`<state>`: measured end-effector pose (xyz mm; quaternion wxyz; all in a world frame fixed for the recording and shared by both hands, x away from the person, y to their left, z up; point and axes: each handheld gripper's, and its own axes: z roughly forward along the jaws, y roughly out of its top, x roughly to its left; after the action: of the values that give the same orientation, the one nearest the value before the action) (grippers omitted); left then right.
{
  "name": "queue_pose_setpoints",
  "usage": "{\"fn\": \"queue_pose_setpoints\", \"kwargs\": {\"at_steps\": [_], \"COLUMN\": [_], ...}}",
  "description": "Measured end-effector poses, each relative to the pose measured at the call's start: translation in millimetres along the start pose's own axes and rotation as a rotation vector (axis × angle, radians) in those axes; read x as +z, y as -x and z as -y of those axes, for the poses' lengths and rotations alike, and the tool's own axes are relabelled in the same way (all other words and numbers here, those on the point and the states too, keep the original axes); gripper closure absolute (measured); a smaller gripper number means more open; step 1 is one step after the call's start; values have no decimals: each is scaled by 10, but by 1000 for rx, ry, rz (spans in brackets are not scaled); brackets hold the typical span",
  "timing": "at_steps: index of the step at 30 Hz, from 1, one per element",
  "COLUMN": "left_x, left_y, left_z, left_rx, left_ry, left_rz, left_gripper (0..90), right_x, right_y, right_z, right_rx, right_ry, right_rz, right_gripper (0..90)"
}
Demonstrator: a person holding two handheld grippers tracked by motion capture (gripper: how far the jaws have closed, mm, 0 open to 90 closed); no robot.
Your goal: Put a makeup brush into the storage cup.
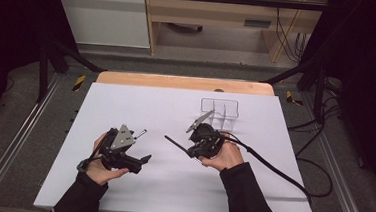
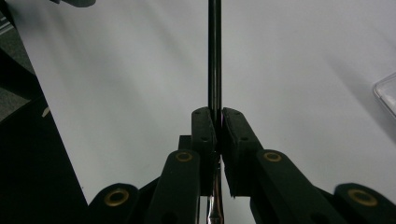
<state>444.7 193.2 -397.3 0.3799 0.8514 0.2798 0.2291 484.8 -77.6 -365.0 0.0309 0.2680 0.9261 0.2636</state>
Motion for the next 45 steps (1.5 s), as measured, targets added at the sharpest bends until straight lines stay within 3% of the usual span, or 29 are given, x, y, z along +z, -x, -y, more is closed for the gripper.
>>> {"fn": "queue_pose_setpoints", "kwargs": {"at_steps": [33,45], "left_x": [192,251], "left_y": [310,439], "left_z": [-133,-128], "left_rx": [184,270], "left_ry": [-65,-73], "left_rz": [-10,23], "left_gripper": [63,106], "right_x": [169,227], "right_y": [-139,-164], "right_z": [-77,-74], "right_rx": [-27,-34], "right_ry": [-37,-47], "right_rz": [-64,-102], "right_gripper": [843,843]}}
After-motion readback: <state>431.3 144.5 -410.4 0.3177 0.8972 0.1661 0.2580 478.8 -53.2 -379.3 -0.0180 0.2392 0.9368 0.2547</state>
